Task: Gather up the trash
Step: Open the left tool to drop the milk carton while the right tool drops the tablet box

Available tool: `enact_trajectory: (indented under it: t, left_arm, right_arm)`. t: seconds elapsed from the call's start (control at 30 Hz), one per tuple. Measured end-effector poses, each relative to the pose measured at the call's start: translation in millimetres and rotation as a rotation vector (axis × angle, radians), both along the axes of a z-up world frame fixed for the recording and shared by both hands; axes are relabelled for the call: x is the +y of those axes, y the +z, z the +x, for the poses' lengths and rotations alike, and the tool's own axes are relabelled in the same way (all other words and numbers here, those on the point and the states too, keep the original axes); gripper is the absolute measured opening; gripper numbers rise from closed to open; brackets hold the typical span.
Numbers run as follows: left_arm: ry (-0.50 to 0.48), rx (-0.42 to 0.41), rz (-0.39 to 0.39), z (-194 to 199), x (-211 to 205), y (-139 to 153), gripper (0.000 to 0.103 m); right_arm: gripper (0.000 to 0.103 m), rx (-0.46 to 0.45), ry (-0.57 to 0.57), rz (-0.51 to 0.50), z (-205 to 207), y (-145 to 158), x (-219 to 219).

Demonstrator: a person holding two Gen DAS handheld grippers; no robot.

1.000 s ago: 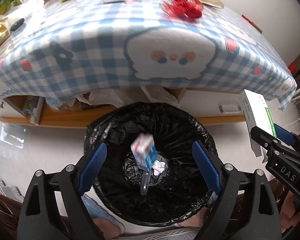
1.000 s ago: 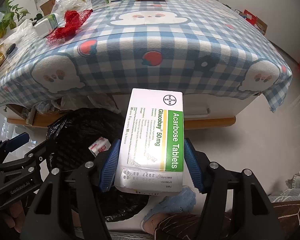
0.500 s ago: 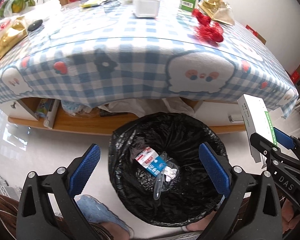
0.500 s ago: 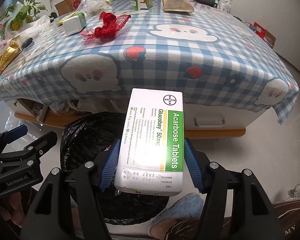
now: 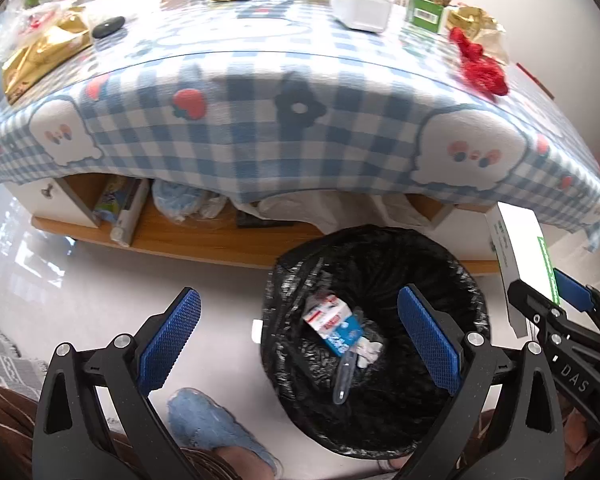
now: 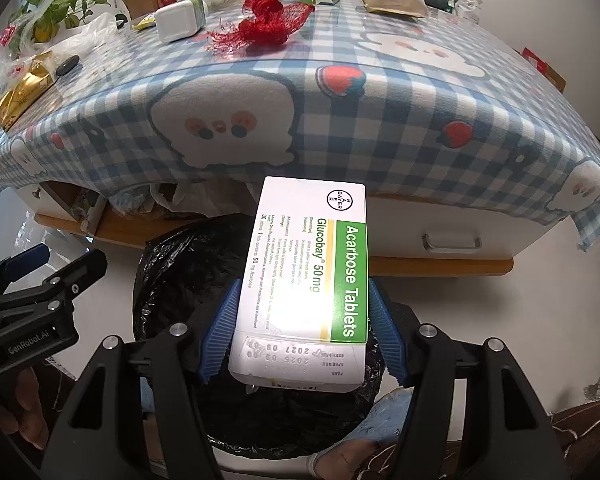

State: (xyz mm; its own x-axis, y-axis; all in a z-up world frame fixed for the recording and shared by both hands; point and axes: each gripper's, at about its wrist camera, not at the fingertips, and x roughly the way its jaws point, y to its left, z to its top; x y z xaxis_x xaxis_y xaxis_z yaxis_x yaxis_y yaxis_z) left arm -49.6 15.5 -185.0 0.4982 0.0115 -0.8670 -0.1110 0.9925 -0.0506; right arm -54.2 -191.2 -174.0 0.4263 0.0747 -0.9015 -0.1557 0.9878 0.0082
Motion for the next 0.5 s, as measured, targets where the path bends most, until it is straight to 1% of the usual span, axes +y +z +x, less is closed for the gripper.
enact_trajectory:
  t: [0.13,0.23,0.3,0.5]
  left_arm:
    - [0.002,0.01,0.004,0.6,2.9,-5.4,0.097]
    - [0.0,0.019,0.011,0.7,4.2,-9.1,0.097]
    - [0.005,0.029,0.003,1.5,5.5,-12.6,0.097]
    - [0.018,0.043,-0.006,2.6,8.1,-17.5,0.097]
  right_arm:
    - [0.06,0.026,0.015,0.008,0.2,-14.8,5.7]
    - [0.06,0.03,0.03,-0.009,0.5,-22.8,10.9]
    - [0.06,0.036,0.044,-0.012,0.0,-27.3,14.3]
    - [0.058,0.033,0.069,-0.024,-2.5,-31.4,20.1]
